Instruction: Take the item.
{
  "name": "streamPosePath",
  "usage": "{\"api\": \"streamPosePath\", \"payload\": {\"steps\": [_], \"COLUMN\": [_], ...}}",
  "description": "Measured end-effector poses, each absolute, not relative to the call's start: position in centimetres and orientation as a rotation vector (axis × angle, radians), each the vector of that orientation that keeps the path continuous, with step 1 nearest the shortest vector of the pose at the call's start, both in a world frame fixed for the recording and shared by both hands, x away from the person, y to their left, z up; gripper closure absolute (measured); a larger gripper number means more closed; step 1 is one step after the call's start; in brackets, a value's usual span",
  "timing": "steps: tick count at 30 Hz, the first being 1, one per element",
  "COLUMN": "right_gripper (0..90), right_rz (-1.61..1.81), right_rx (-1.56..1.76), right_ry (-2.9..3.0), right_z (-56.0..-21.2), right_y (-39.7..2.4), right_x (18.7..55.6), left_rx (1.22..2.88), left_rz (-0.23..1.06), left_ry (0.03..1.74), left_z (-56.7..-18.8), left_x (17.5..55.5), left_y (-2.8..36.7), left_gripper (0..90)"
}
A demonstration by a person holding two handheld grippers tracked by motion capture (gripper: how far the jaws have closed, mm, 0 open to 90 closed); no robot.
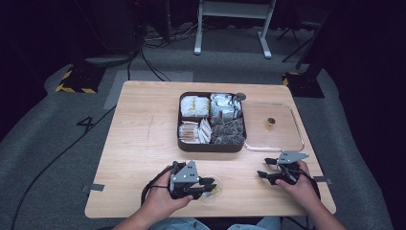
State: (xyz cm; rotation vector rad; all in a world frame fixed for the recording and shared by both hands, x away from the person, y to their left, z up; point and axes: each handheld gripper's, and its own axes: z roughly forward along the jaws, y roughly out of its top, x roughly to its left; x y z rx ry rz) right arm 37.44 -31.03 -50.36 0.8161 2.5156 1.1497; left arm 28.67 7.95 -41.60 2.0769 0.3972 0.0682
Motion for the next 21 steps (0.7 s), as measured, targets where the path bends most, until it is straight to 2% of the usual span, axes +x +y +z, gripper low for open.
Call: {"api": "streamPosePath", "payload": {"steps": [6, 7, 21], "right_gripper": [33.7, 33.7, 33.7], "right_rz": [1.150, 1.150, 1.150], "right_rx": [0.817, 0.816, 0.817], "right_ry": [2.516, 2.516, 2.516], "right_z": [-50.4, -50.4, -50.4], "right_y": [-31.0, -31.0, -31.0], "right_x": [37.4, 37.4, 37.4], "left_rx": [2.064, 2.063, 2.028], "left_rz": [0.066, 0.072, 0.129], "left_ry": [0.392, 0.394, 0.513], "left_z": [-41.5, -41.5, -40.1], "left_x": [28.6, 28.7, 30.9], "left_y": [8.0, 8.0, 10.7], "left_gripper": [65.8, 61.6, 42.6]}}
